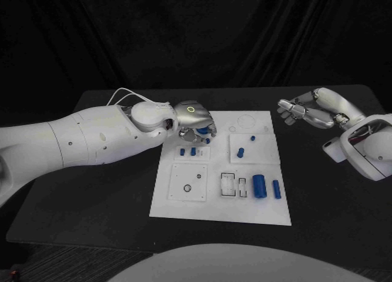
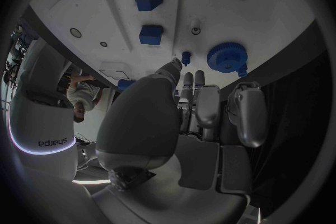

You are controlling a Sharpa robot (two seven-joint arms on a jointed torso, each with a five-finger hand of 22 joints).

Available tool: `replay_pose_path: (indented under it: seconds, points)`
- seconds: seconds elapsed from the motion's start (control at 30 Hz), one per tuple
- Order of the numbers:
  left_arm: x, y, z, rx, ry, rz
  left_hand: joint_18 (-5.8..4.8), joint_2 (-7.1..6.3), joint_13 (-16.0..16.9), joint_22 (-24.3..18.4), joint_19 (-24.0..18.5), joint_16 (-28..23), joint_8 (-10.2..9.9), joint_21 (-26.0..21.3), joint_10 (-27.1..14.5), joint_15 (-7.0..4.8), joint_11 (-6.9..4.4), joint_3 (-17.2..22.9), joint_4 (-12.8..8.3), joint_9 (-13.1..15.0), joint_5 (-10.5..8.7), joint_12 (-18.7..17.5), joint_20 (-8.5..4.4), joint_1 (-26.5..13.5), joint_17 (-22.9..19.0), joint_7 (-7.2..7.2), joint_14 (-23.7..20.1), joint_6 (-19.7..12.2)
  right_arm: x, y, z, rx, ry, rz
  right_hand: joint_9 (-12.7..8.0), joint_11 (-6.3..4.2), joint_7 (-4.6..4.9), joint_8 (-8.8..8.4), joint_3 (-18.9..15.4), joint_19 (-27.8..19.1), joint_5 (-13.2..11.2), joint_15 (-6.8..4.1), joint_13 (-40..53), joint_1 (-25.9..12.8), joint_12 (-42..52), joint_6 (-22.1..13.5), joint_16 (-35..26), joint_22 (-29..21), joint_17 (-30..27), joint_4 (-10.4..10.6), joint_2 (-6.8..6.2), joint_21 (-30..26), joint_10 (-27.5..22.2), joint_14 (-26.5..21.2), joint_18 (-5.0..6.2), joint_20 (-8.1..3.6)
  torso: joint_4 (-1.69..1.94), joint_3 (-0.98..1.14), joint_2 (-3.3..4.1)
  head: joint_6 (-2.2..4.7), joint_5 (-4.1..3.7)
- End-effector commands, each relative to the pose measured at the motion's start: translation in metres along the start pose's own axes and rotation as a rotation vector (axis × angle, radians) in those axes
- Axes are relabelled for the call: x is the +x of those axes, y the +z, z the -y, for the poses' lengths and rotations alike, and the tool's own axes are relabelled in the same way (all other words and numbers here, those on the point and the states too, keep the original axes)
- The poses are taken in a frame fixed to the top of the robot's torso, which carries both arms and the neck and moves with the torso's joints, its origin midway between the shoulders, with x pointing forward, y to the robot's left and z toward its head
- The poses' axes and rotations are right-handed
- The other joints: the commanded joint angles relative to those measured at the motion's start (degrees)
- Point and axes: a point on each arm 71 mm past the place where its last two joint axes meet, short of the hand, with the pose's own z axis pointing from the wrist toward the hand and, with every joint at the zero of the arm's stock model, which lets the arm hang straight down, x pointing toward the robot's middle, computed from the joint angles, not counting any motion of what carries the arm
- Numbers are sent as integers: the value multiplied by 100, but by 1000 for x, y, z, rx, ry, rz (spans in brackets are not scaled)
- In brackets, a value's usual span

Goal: Assemble the parts on the task board

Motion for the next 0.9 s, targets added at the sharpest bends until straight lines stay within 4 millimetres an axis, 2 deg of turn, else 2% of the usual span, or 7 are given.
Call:
replay_pose_path:
  seconds: [0.03,0.23,0.47,0.57,0.77,0.9]
  points:
    - [3,1,2,5,5,-13,-52,-15,-20,1051,1,25,10,1,56,-30,19,60,-23,-19,99,-32,10,-13,-27,11,-32,60,0,0,1,23,-4,-9,3,12,11,18,13,47,22,6,-6,30,42,18,-24,-10,-4,9,34,22,53,49,22,3,1,2,-1,2,-5]
    - [3,5,4,16,9,13,-43,25,-56,1039,-18,-20,20,-45,199,-28,-8,231,-98,-42,305,-82,9,75,-154,10,-75,166,1,0,1,24,-3,-13,4,8,9,21,14,51,23,3,-5,32,51,23,-25,-14,-3,9,42,23,70,54,22,1,6,0,-3,2,-15]
    - [4,7,5,6,11,29,-29,39,-145,1017,-52,-124,48,-124,273,-20,0,382,-154,-50,405,-209,10,111,-359,17,-153,289,2,1,1,24,-1,-20,4,6,8,22,16,53,26,2,-5,34,55,27,-25,-15,-2,8,47,24,77,57,22,1,-3,3,0,2,-3]
    - [5,8,5,6,12,35,-31,44,-182,1020,-46,-148,57,-117,332,-16,25,440,-179,-53,417,-255,10,118,-410,28,-164,333,2,1,1,23,-1,-21,4,6,8,22,16,53,26,2,-5,34,55,27,-25,-15,-2,8,47,24,77,57,22,1,-4,4,0,2,-3]
    - [9,8,5,1,7,26,-22,6,-255,1007,-64,-222,81,-172,463,-10,4,508,-219,-54,402,-347,11,80,-554,40,-198,417,3,2,0,21,0,-23,6,2,6,28,23,59,32,-1,-5,44,65,38,-27,-19,-1,5,60,26,96,65,23,-2,0,-1,-3,2,0]
    - [12,8,5,-3,3,17,-21,-34,-310,1004,-66,-242,64,-189,508,-8,14,511,-196,-67,294,-436,13,-16,-601,48,-196,417,3,2,0,22,0,-26,6,1,6,29,26,61,36,-2,-6,49,68,40,-28,-21,0,4,64,27,100,68,23,-3,2,-1,-1,2,-11]
